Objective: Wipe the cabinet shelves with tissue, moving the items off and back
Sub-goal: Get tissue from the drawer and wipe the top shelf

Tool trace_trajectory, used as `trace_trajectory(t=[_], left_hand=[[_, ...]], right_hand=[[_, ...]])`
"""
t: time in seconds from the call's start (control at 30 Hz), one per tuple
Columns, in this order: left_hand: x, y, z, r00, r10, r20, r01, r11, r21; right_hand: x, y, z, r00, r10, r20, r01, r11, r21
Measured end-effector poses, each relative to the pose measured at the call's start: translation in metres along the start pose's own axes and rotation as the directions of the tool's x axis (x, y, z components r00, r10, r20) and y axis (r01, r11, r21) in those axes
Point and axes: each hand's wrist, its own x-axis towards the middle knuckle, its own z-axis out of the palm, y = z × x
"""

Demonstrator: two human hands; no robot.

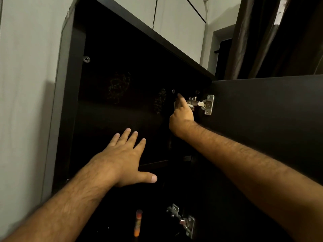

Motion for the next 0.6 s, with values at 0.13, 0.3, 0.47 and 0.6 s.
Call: trace_trajectory(t=[0.13, 0.3, 0.47, 0.6], left_hand=[[0.001, 0.0, 0.001, 1.0, -0.02, -0.006, 0.02, 1.0, 0.002], [0.003, 0.0, 0.004, 0.999, -0.037, -0.018, 0.037, 0.999, 0.006], [0.004, 0.001, 0.005, 0.999, -0.036, -0.013, 0.036, 0.999, 0.014], [0.004, 0.0, 0.006, 1.0, -0.028, -0.003, 0.028, 1.0, 0.013]], right_hand=[[-0.009, -0.007, 0.02, 0.999, -0.05, 0.019, 0.049, 0.998, 0.047], [-0.04, -0.013, 0.041, 0.987, -0.143, 0.077, 0.123, 0.967, 0.223], [-0.07, -0.007, 0.057, 0.973, -0.229, -0.011, 0.213, 0.887, 0.409], [-0.077, -0.008, 0.062, 0.939, -0.342, -0.033, 0.302, 0.774, 0.556]])
